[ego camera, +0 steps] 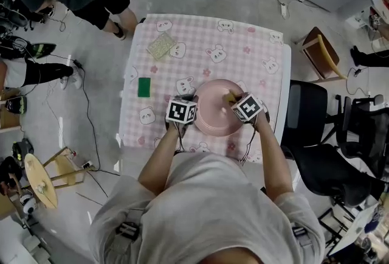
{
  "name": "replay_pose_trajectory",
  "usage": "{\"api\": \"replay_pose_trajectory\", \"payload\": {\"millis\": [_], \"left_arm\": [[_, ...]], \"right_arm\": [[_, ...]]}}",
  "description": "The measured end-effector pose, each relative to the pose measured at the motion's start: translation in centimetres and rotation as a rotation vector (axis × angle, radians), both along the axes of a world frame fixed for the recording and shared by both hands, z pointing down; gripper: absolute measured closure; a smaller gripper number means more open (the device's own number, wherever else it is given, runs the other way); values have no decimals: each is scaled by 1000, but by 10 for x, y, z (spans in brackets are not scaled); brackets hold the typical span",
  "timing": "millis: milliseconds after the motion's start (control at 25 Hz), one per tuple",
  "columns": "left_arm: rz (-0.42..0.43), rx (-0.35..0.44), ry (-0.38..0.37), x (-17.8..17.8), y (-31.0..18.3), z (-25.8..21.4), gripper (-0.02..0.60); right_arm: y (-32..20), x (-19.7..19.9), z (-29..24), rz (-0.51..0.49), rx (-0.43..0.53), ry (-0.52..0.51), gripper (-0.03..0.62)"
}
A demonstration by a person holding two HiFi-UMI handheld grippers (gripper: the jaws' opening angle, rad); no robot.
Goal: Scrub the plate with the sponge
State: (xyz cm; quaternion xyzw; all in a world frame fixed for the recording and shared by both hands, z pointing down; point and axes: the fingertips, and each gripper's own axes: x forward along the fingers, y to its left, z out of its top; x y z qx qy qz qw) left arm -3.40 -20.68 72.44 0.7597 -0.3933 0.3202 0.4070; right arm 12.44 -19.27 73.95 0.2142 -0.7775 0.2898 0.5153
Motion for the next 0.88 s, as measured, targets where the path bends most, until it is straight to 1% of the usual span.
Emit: {"api": "replay_pose_trajectory", "payload": {"millis": [80, 160, 280, 400, 480, 560, 720, 880], "left_arm": [[-3, -3, -6, -1, 1, -1, 554], [-2, -2, -9, -2, 1, -2, 554], [-3, -2, -11, -4, 3, -4, 552], [-10, 0, -12, -8, 2, -4, 554], [-11, 1, -12, -7, 0, -2, 554], [-13, 4, -16, -6, -2, -2, 554], [-18, 5, -18, -5, -2, -2, 554], [-24, -5, -11, -6, 1, -1, 554]], "right_arm": [[-12, -4, 0, 50, 19, -13, 528], [-20, -9, -1, 70, 44, -10, 528], [-28, -21, -4, 69, 87, 4, 528], [-33, -45, -6, 38, 130, -29, 526], [-28, -62, -5, -3, 126, -68, 526], [-14, -79, -10, -54, 93, -95, 525], [22, -115, -20, -206, 53, -153, 525], [63, -134, -19, -324, -10, -186, 525]]}}
